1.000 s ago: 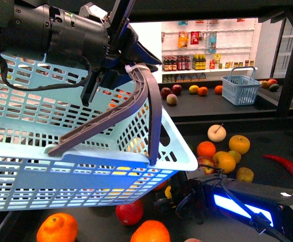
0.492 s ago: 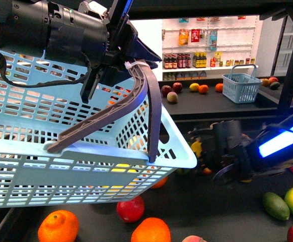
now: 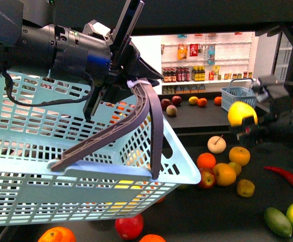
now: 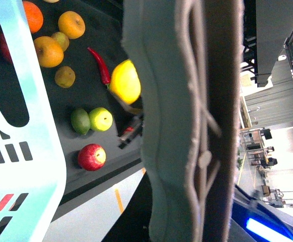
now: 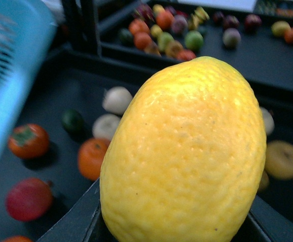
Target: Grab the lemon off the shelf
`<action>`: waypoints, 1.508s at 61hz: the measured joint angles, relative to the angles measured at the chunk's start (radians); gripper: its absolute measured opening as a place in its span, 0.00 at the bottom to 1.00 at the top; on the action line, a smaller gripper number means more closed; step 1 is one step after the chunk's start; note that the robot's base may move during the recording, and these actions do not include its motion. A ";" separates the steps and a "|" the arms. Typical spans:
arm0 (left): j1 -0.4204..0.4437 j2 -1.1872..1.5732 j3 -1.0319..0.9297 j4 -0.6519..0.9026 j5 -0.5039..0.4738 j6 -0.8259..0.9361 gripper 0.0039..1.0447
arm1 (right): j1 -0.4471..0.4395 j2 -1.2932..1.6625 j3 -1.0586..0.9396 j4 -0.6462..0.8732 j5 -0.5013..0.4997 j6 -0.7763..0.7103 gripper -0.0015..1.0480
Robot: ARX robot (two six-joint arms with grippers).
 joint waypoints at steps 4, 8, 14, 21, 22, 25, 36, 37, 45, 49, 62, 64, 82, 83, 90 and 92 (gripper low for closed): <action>0.000 0.000 0.000 0.000 -0.001 0.000 0.07 | 0.016 -0.079 -0.024 0.006 -0.073 0.029 0.45; 0.001 0.000 0.000 0.000 -0.002 0.000 0.07 | 0.036 -0.133 -0.043 0.004 -0.124 0.054 0.45; 0.001 0.000 0.000 0.000 -0.001 0.000 0.07 | 0.072 -0.167 -0.076 -0.007 -0.172 0.074 0.45; 0.001 0.000 0.000 0.000 -0.002 0.000 0.07 | 0.119 -0.169 -0.122 -0.019 -0.200 0.087 0.45; 0.001 0.000 0.000 0.000 -0.002 0.000 0.07 | 0.127 -0.169 -0.130 -0.020 -0.201 0.089 0.45; 0.001 0.000 0.000 0.000 -0.001 0.000 0.07 | 0.144 -0.169 -0.141 -0.021 -0.206 0.093 0.45; 0.001 0.000 0.000 0.000 0.000 0.000 0.07 | 0.207 -0.164 -0.167 -0.009 -0.212 0.093 0.45; 0.001 0.000 0.000 0.000 0.000 0.000 0.07 | 0.211 -0.163 -0.167 -0.008 -0.212 0.093 0.45; 0.001 0.000 0.000 0.000 -0.001 0.000 0.07 | 0.242 -0.138 -0.171 0.002 -0.204 0.098 0.45; 0.001 0.000 0.000 0.000 -0.001 0.000 0.07 | 0.254 -0.122 -0.171 0.004 -0.198 0.105 0.45; 0.001 0.000 0.000 0.000 -0.001 0.000 0.07 | 0.282 -0.101 -0.171 0.012 -0.198 0.107 0.45; 0.001 0.000 0.000 0.000 0.000 0.000 0.07 | 0.285 -0.099 -0.171 0.013 -0.198 0.107 0.45; 0.001 0.000 0.000 0.000 -0.001 0.000 0.07 | 0.311 -0.085 -0.171 0.007 -0.182 0.096 0.63; 0.001 0.000 0.000 0.000 -0.001 0.000 0.07 | 0.311 -0.085 -0.171 0.007 -0.175 0.096 0.67; 0.001 0.000 0.000 0.000 -0.001 0.000 0.07 | 0.306 -0.085 -0.169 0.014 -0.155 0.100 0.83; 0.001 0.000 0.000 0.000 -0.003 0.000 0.07 | 0.302 -0.085 -0.168 0.019 -0.143 0.100 0.87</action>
